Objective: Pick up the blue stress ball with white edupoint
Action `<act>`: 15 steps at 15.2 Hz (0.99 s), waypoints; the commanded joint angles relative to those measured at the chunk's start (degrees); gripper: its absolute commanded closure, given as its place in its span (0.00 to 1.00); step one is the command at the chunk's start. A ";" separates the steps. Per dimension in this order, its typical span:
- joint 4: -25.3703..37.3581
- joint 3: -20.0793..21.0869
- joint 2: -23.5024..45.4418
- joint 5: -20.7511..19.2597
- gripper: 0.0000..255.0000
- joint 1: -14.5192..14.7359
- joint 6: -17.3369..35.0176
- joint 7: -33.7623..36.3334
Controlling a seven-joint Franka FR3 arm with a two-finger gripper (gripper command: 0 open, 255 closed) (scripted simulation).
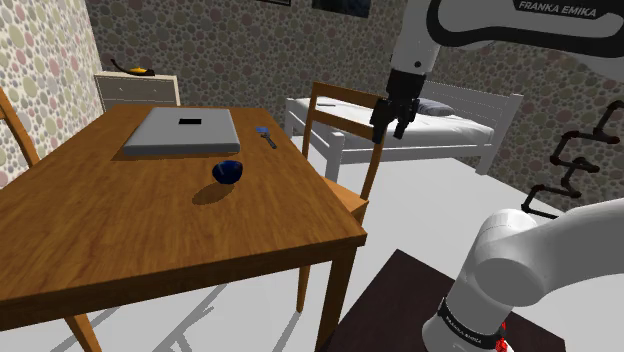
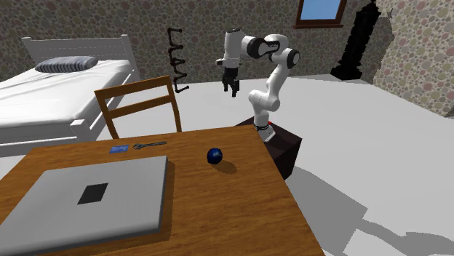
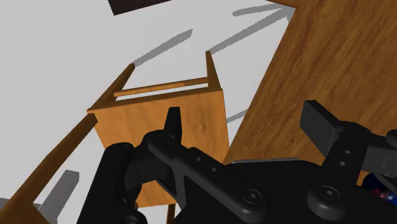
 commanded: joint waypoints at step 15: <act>13.98 3.30 27.03 11.64 0.00 4.84 9.51 5.40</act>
